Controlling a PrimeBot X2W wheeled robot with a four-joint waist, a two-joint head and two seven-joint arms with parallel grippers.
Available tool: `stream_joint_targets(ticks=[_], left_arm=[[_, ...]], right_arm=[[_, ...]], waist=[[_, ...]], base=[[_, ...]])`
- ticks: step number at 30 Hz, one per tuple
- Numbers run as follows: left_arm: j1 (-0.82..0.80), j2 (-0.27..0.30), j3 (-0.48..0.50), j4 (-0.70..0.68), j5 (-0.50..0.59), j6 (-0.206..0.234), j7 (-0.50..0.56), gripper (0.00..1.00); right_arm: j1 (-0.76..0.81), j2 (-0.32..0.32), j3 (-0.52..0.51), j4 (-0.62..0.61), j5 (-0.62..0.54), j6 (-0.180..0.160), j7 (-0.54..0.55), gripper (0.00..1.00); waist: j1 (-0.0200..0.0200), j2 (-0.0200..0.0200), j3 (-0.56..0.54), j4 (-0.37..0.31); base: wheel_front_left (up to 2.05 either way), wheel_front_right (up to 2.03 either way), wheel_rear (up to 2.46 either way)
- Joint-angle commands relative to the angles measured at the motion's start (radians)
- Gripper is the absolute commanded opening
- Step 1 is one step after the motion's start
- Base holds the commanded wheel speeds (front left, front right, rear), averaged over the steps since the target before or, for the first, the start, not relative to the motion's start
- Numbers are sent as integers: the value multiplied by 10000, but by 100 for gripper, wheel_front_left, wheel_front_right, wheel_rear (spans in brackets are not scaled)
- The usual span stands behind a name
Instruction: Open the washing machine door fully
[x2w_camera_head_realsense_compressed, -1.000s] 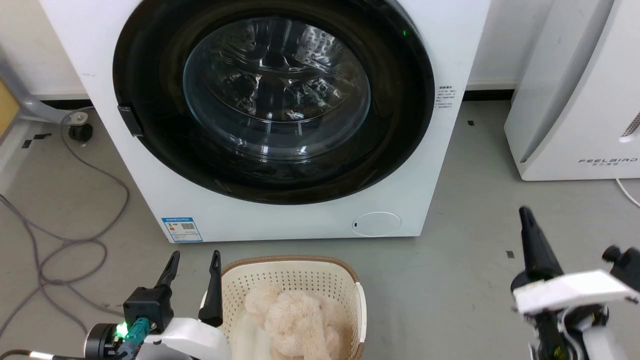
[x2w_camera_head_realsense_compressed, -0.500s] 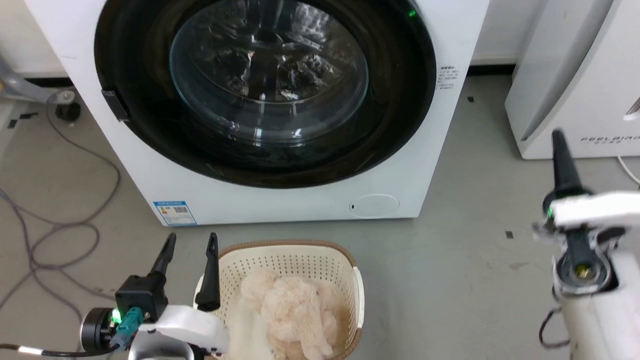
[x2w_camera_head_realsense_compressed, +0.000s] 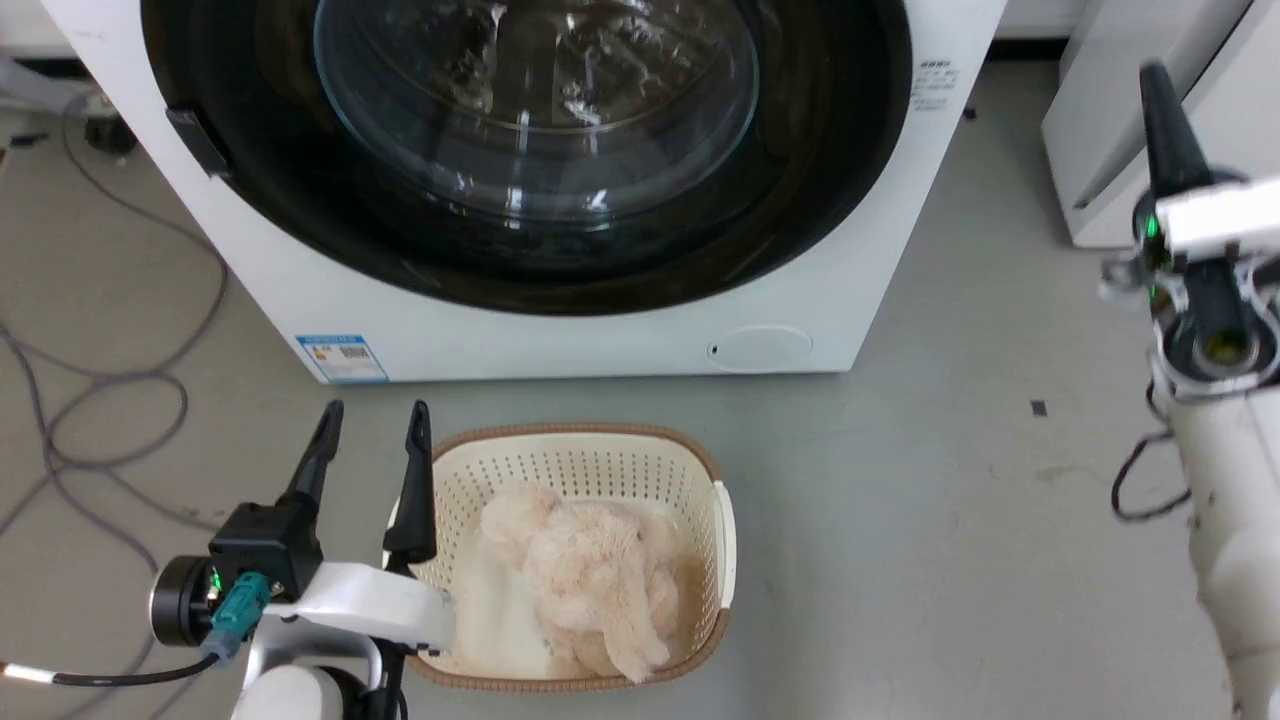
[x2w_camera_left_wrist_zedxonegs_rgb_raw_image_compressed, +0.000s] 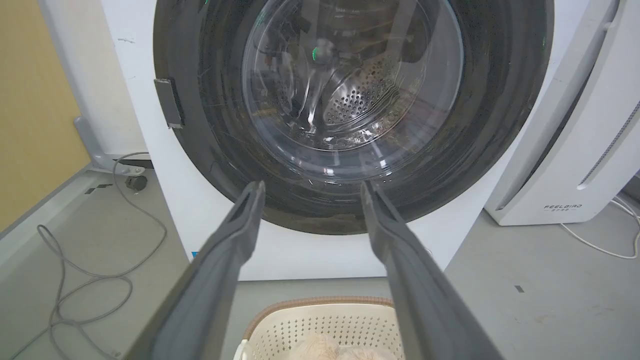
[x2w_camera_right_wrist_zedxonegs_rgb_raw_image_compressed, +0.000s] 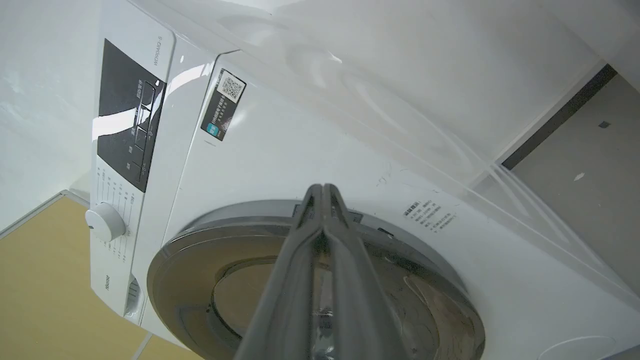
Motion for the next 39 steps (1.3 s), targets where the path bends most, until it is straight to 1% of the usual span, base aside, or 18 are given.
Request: stream_joint_targets(ticks=[1,9,17,26,32,39], left_arm=[[-188,4,20,-35,-58,-52,-106,100],[-552,4,89,-30,-88,-179,-279,100],[-815,4,156,-34,-164,-285,-451,100],[-1087,4,222,-57,-269,-395,-645,100],[-1299,4,268,-70,-350,-467,-775,100],[-1520,4,277,-67,-492,-543,-925,100]], right_arm=[[-455,-112,123,275,357,7,68,0],[-2488,-461,1245,1782,1158,7,918,0],[-4430,-586,2546,3057,1697,8,2148,0],[-6097,-530,3921,4090,2356,8,3385,0],[-6976,-441,4748,4712,2857,9,3868,0],[-8120,-275,5741,5430,3414,9,4693,0]], waist=[[-1,0,158,28],[-1,0,698,71],[-1,0,1145,100],[-1,0,1671,90],[-1,0,2038,112],[-1,0,2455,152]], base=[[0,0,0],[0,0,0],[0,0,0],[0,0,0],[0,0,0],[0,0,0]])
